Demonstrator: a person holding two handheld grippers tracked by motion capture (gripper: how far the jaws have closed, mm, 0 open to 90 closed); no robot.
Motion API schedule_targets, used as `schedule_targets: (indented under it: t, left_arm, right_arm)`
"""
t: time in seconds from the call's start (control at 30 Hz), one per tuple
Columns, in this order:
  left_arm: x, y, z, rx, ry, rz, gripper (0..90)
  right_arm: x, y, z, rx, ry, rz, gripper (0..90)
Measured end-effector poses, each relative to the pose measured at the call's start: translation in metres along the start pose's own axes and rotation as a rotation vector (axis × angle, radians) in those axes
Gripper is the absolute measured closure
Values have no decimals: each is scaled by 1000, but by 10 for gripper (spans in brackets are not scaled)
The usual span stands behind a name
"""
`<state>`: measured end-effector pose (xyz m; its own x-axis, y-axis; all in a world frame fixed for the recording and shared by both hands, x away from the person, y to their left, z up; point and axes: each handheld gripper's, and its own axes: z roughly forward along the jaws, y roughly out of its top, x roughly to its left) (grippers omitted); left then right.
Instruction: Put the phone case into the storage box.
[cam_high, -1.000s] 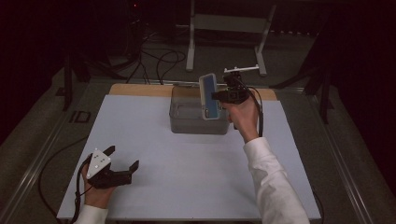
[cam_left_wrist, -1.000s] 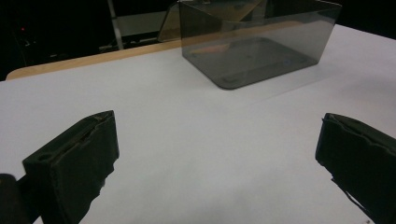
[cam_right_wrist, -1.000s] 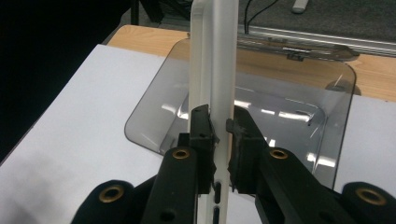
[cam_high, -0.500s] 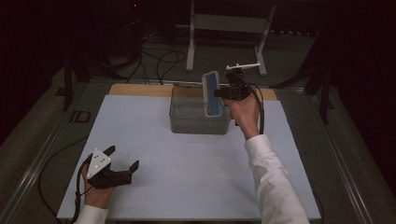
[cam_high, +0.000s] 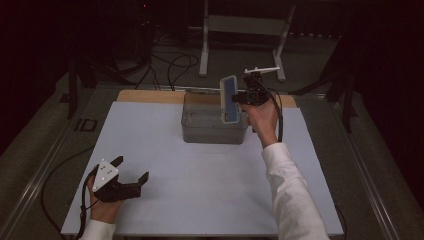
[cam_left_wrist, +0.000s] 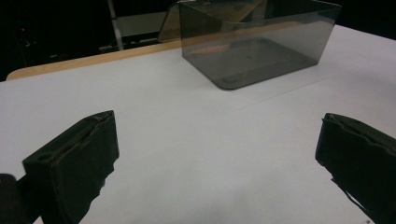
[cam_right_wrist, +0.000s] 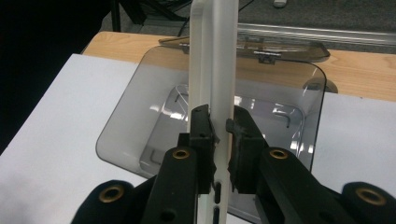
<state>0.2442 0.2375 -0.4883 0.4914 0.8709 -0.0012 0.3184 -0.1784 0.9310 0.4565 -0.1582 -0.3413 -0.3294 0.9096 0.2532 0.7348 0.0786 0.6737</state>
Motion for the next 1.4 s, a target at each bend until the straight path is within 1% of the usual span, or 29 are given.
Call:
schedule_targets:
  t: [0.33,0.43,0.47,0.87,1.13,1.4]
  left_arm:
    - [0,0,0,-2,0,1,3]
    - [0,0,0,-4,0,-1,2]
    - [0,0,0,-4,0,-1,3]
    - [0,0,0,-5,-1,-1,3]
    - [0,0,0,-3,-2,1,3]
    - [0,0,0,-2,-4,2,3]
  right_arm:
    - [-8,2,5,6,-25,23,819]
    - [-9,3,6,10,-32,23,820]
    - [-10,3,7,12,-42,22,820]
    - [-14,3,14,17,-61,30,819]
    - [-18,4,18,27,-74,47,819]
    - [-23,4,19,25,-87,60,819]
